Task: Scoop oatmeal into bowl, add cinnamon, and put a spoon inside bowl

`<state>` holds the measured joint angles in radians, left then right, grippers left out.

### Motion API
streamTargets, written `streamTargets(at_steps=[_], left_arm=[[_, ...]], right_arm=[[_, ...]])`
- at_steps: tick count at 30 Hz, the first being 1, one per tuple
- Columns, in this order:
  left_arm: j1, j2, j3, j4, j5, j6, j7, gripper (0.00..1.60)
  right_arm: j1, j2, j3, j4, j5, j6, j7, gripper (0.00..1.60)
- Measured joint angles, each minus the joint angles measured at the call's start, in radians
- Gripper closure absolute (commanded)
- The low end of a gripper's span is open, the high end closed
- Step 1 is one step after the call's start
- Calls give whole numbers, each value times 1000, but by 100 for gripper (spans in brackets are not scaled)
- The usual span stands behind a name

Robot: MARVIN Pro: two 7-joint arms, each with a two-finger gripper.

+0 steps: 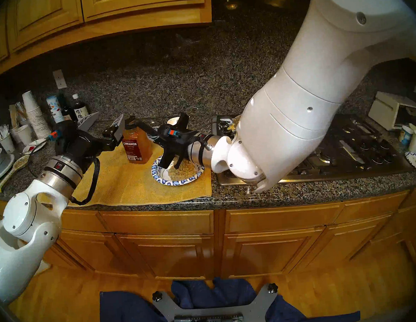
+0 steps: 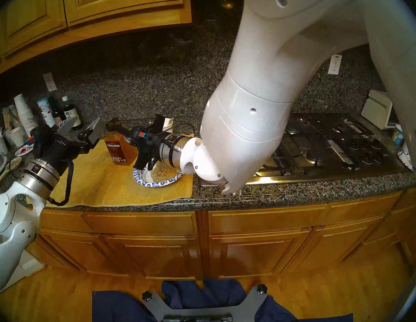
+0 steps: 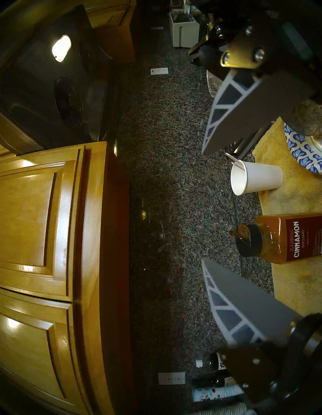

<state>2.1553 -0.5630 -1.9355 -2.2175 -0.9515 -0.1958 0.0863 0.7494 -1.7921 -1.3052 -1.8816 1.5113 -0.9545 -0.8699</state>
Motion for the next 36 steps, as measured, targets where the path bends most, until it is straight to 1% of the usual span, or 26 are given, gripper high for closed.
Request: streamTargets(at_steps=[5, 10, 17, 23, 30, 36], left_arm=[[0, 0, 0, 0, 0, 0, 0, 0], [0, 0, 0, 0, 0, 0, 0, 0], [0, 0, 0, 0, 0, 0, 0, 0], [0, 0, 0, 0, 0, 0, 0, 0], [0, 0, 0, 0, 0, 0, 0, 0], [0, 0, 0, 0, 0, 0, 0, 0]], right_arm=[[14, 9, -7, 0, -10, 0, 0, 160], [9, 10, -25, 0, -25, 1, -1, 160], [-52, 2, -42, 6, -57, 16, -14, 160], [-80, -6, -41, 25, -87, 36, -36, 160], [-72, 4, -40, 36, -110, 51, -49, 160], [-51, 18, -23, 31, -123, 53, -53, 160]])
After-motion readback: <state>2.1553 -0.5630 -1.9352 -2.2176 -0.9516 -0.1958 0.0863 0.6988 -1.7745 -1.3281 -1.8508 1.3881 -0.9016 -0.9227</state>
